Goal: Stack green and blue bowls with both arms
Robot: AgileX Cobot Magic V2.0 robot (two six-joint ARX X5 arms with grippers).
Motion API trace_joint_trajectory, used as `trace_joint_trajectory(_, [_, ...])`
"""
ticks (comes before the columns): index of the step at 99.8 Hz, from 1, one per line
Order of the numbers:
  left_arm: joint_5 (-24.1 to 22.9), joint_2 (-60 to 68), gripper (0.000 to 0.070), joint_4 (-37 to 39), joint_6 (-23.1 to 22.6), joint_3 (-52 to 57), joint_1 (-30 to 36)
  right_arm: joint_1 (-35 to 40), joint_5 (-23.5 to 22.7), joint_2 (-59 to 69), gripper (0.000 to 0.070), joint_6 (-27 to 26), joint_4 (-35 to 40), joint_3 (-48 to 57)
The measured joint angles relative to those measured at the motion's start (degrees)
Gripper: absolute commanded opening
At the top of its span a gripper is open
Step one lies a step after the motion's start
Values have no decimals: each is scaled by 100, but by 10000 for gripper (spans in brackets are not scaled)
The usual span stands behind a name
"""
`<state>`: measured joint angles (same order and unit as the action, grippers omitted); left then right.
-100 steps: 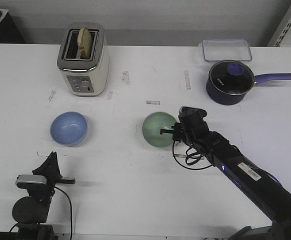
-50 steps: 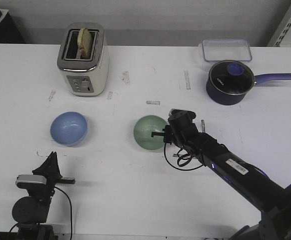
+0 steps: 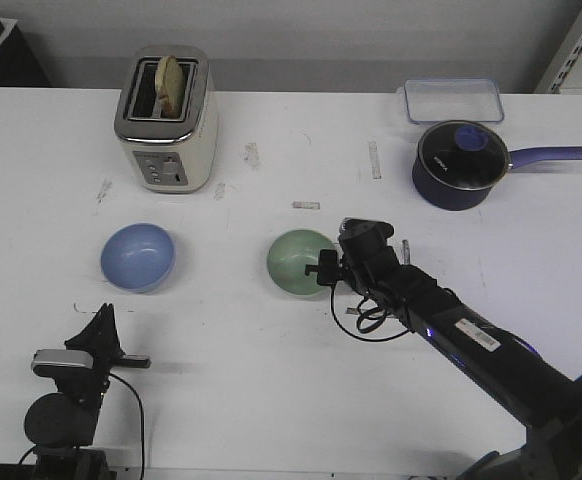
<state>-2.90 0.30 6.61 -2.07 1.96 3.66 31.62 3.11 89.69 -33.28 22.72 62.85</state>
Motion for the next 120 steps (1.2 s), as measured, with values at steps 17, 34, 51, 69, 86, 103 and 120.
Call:
trace_joint_trajectory(17, [0, 0, 2, 2, 0, 0, -2, -138, 33, -616, 386, 896, -90, 0])
trace_joint_trajectory(34, [0, 0, 2, 2, 0, 0, -2, -396, 57, -1331, 212, 2100, -861, -437])
trace_joint_trajectory(51, [0, 0, 2, 2, 0, 0, -2, -920, 22, -2197, 5, 2997, -1663, -1300])
trace_joint_trajectory(69, [0, 0, 2, 2, 0, 0, 0, -1749, -439, -2983, 5, 3353, -1943, -1941])
trace_joint_trajectory(86, [0, 0, 2, 0, 0, 0, -2, -2363, -505, -3724, 5, 3368, -2557, -2717])
trace_joint_trajectory(103, [0, 0, 2, 2, 0, 0, 0, -2806, -505, -4542, 5, 3394, -3456, -3681])
trace_joint_trajectory(120, [0, 0, 2, 2, 0, 0, 0, -3106, -498, -5416, 5, 3394, -3412, -4299])
